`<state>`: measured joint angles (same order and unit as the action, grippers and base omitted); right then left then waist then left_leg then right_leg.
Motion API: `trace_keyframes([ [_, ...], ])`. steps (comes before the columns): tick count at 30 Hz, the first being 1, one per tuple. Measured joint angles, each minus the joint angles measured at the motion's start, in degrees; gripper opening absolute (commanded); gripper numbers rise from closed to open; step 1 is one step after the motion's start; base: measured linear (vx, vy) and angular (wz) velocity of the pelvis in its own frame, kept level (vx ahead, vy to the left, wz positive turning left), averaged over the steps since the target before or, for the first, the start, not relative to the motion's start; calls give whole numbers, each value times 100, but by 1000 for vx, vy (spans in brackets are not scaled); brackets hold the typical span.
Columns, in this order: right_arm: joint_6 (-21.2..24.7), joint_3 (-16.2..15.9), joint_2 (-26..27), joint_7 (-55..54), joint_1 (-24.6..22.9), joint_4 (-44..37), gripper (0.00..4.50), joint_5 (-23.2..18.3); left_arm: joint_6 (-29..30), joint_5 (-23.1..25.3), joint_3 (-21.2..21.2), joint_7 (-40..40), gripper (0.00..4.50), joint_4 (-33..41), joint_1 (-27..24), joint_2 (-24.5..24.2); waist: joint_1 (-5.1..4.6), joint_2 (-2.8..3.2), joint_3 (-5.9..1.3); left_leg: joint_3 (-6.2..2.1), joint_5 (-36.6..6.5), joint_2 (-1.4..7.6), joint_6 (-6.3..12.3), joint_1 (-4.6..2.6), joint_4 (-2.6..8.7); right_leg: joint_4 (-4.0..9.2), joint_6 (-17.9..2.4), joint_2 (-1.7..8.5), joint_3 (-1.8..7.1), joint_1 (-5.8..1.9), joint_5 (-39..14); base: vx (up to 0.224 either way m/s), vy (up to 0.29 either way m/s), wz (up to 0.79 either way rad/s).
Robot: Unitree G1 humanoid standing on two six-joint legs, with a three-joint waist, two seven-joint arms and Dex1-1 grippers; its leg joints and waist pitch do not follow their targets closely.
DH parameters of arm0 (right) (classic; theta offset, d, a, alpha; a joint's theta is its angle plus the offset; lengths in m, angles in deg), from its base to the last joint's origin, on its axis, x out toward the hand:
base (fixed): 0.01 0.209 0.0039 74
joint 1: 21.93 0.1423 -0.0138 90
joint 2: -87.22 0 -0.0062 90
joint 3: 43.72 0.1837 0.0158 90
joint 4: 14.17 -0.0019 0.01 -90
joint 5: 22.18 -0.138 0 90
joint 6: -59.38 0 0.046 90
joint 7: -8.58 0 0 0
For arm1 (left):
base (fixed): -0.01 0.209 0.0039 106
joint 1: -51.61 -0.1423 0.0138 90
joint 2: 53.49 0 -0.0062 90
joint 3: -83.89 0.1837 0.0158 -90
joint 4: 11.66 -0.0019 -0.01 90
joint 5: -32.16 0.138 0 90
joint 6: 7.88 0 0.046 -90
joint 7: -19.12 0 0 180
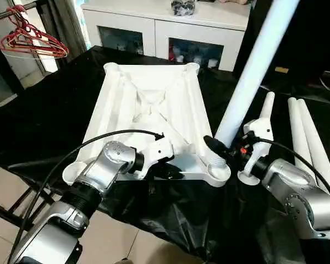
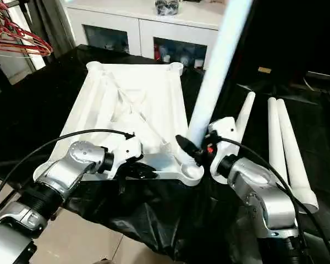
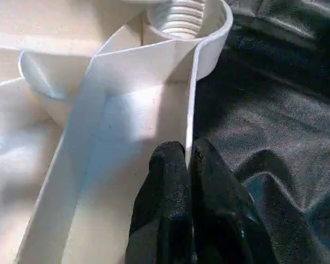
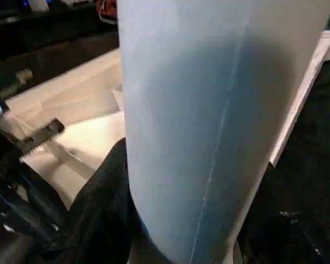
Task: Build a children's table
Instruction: Insert table leg to table base
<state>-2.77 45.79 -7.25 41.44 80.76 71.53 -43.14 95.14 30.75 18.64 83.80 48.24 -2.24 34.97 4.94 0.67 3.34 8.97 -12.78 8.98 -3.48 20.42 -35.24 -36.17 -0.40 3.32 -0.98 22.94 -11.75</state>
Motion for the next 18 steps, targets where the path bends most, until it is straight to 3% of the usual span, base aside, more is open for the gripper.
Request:
trace_keyframes([
  [6, -94, -1, -91, 8, 32, 228, 191, 148, 766, 18, -23, -505, 0, 661, -233, 253, -18, 0, 0, 13, -4, 1, 43, 14, 0, 23, -2, 2, 2, 2, -1, 0, 0, 0],
  [10, -100, 13, -111, 7, 33, 235, 191, 158, 1273, 100, -14, -923, 0, 1315, -554, 469, -124, 1, -1, 20, -14, 5, 64, 16, 4, 26, -6, 2, 3, 8, -5, 0, 0, 0],
  [18, -122, 77, -166, 10, 49, 300, 191, 158, 1409, 257, -4, -1302, 0, 1790, -858, 408, -156, -1, 1, 22, 3, 16, 26, 7, 7, 16, -5, -3, -1, 2, 3, 0, 0, 0],
])
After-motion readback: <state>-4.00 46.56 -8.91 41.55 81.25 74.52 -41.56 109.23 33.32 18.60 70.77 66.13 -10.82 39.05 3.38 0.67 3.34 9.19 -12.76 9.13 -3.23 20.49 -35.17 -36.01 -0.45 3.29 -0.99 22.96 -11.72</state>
